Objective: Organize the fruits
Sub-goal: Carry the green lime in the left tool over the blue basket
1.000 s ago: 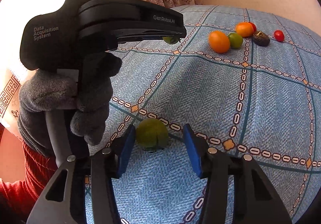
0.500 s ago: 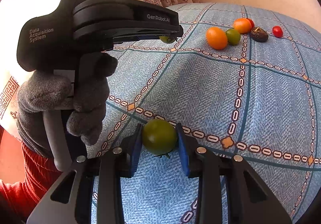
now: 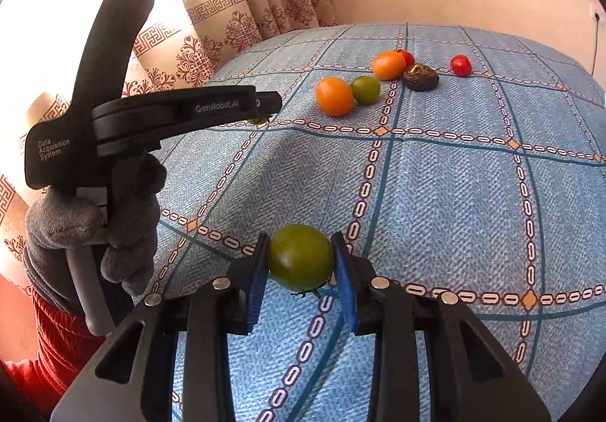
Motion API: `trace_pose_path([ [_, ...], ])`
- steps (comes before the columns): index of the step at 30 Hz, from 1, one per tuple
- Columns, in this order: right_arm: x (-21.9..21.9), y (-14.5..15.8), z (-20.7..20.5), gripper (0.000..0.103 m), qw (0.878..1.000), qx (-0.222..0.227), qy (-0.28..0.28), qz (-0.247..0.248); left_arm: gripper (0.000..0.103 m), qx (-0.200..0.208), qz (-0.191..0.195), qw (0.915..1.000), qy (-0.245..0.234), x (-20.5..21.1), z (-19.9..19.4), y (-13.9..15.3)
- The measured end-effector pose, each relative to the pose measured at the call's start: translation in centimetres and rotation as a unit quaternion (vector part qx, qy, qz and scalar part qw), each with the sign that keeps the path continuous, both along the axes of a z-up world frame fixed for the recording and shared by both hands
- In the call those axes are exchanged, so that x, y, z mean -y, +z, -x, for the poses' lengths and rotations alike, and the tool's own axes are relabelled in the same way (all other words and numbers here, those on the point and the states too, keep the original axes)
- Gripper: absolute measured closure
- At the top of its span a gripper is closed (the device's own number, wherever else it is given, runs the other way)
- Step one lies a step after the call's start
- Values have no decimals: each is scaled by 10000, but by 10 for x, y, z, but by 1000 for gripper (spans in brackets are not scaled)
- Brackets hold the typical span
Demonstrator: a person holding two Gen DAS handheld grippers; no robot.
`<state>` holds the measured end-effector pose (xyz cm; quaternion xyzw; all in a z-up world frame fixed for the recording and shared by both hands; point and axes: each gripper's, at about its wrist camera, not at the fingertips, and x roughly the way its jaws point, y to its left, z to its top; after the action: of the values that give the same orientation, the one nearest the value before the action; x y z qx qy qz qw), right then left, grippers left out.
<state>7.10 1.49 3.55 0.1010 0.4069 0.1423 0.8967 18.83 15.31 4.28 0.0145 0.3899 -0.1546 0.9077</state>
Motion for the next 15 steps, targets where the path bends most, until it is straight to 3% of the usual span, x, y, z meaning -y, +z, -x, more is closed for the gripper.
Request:
trace_pose_path([
  [15, 48, 9, 2, 70, 9966, 212, -799, 69, 72, 30, -145, 9997, -216, 20, 11, -1],
])
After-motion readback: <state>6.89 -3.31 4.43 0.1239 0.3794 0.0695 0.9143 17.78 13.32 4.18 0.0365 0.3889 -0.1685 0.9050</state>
